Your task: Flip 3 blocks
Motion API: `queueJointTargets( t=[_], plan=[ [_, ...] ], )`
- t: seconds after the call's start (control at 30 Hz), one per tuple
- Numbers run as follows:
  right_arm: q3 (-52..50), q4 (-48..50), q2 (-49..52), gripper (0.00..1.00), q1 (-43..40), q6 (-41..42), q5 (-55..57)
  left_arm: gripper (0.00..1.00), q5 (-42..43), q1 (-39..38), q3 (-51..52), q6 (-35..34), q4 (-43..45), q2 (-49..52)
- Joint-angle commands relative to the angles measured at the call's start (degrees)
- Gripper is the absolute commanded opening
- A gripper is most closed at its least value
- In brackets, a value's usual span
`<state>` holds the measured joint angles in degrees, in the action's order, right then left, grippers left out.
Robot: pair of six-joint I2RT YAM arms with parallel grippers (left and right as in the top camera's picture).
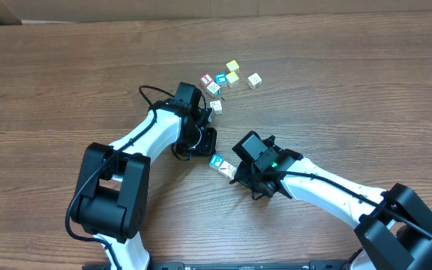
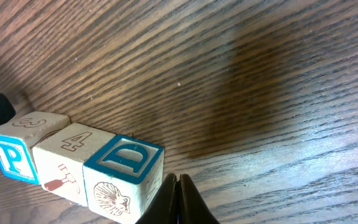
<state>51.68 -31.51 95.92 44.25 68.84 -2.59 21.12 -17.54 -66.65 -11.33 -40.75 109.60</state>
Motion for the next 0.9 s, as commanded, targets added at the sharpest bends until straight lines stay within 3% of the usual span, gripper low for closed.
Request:
queueJointTargets(
  t=[0.0, 0.87],
  plan=[
    [-0.48, 0.22, -1.29, 0.04, 0.35, 0.17, 0.37, 0.04, 1.42, -0.17, -0.15, 1.99, -0.22, 0.35],
    [-0.52, 0.22, -1.27, 0.04, 1.81, 2.14, 0.28, 0.04, 2.89, -0.17, -0.15, 1.92, 1.03, 0.35]
  ],
)
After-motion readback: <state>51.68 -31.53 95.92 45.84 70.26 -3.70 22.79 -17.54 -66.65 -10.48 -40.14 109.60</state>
